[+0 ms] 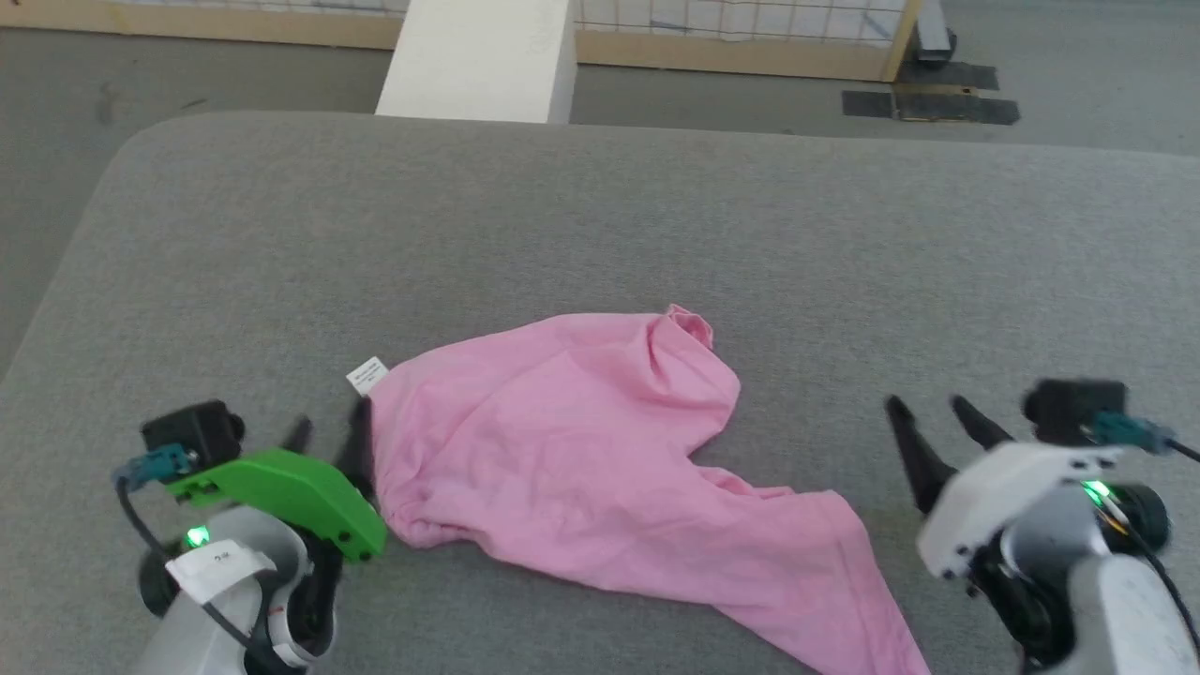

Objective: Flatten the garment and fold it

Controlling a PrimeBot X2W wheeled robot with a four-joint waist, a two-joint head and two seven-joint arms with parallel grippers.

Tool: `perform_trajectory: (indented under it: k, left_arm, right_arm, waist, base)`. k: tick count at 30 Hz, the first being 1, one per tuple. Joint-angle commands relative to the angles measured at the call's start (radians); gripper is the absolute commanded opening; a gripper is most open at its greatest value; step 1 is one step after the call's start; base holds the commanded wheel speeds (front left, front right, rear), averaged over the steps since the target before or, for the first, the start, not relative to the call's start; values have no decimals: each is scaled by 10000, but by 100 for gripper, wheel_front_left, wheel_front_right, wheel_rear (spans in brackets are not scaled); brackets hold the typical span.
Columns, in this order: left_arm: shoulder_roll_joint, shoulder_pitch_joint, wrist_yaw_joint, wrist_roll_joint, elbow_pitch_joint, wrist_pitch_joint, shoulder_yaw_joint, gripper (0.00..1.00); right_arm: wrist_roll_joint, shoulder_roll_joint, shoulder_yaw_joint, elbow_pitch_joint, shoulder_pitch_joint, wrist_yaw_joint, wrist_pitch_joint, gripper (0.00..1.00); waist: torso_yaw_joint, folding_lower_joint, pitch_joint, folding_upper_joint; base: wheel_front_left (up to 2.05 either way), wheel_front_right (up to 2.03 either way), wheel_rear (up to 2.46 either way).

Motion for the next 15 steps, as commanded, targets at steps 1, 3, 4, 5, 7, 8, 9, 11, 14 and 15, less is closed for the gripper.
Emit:
perform_trajectory:
  k: [1, 3, 4, 5, 7, 8, 9, 11, 14, 15]
  left_arm:
    - [101, -275, -120, 473, -59, -739, 90, 100]
    - [279, -391, -267, 1364, -27, -1968, -54, 100]
    - [270, -396, -295, 1665, -6, -2478, -117, 100]
    - [258, -381, -307, 1996, 48, -3022, -199, 100]
    - [145, -343, -317, 2393, 228, -3783, -323, 100]
    - [76, -342, -315, 2550, 342, -4039, -332, 100]
    - [-3, -335, -323, 2631, 431, -4164, -340, 100]
    - [-205, -342, -336, 2792, 576, -4329, -355, 100]
    - [-529, -351, -387, 2902, 732, -4429, -305, 100]
    - [-606, -355, -410, 2920, 762, -4442, -269, 100]
  right_arm:
    - [-111, 16, 356, 67, -492, -13, 173, 100]
    - [-432, 16, 979, 334, -1033, -13, 522, 100]
    - [-578, 16, 1276, 519, -1291, -13, 707, 100]
    - [-731, 15, 1606, 775, -1617, -13, 947, 100]
    - [-1028, -43, 2159, 1327, -2266, -13, 1334, 100]
    - [-1196, -59, 2355, 1696, -2594, -13, 1528, 100]
    - [-1379, -87, 2492, 2007, -2831, -13, 1669, 100]
    - [-1723, -118, 2705, 2687, -3252, -13, 1891, 100]
    - [-1962, -93, 2922, 3606, -3672, -13, 2021, 100]
    - [-2023, -88, 2975, 3853, -3752, -13, 2043, 100]
  waist:
    - [311, 0, 81, 0]
    - [458, 0, 187, 0]
    - [511, 0, 226, 0]
    - [574, 0, 304, 0]
    - [725, 0, 454, 0]
    - [810, 0, 532, 0]
    - [881, 0, 591, 0]
    - [1064, 0, 713, 0]
    - [1289, 0, 853, 0]
    - [1335, 0, 888, 0]
  base:
    - [0, 0, 0]
    - [0, 0, 0]
    - [0, 0, 0]
    - [0, 0, 0]
    - [0, 0, 0]
    - [0, 0, 0]
    - [0, 0, 0]
    - [0, 0, 0]
    - [0, 0, 0]
    - [0, 0, 0]
